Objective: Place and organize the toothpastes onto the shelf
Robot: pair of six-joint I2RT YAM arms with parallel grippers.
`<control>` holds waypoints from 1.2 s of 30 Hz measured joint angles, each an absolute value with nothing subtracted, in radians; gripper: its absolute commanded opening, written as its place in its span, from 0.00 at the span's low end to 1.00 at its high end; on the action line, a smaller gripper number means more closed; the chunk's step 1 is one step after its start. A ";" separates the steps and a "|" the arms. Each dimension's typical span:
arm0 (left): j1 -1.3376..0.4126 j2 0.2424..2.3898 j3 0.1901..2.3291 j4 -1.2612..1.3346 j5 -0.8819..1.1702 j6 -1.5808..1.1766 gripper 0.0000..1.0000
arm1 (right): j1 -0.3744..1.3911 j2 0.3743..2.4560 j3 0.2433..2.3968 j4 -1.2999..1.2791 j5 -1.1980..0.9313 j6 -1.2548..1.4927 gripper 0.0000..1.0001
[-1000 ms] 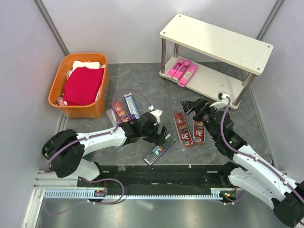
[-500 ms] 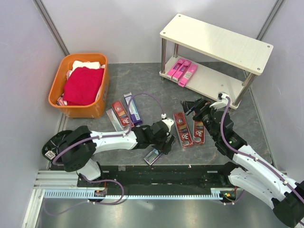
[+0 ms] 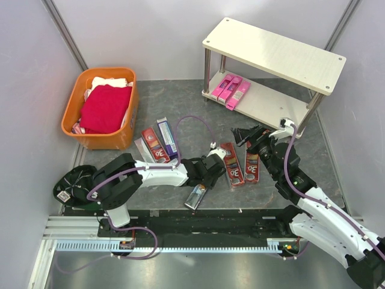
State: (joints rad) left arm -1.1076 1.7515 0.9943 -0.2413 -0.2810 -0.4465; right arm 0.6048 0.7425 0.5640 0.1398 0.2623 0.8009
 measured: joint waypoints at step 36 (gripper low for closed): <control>-0.669 1.524 1.190 -0.004 0.111 -0.686 0.46 | 0.902 1.089 0.532 0.300 0.138 0.880 0.68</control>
State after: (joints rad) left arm -0.6689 1.5238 1.1896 -0.0040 0.1108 -0.6861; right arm 0.9020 1.0885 0.5323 0.2996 0.1375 0.8803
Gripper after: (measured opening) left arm 0.548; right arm 0.655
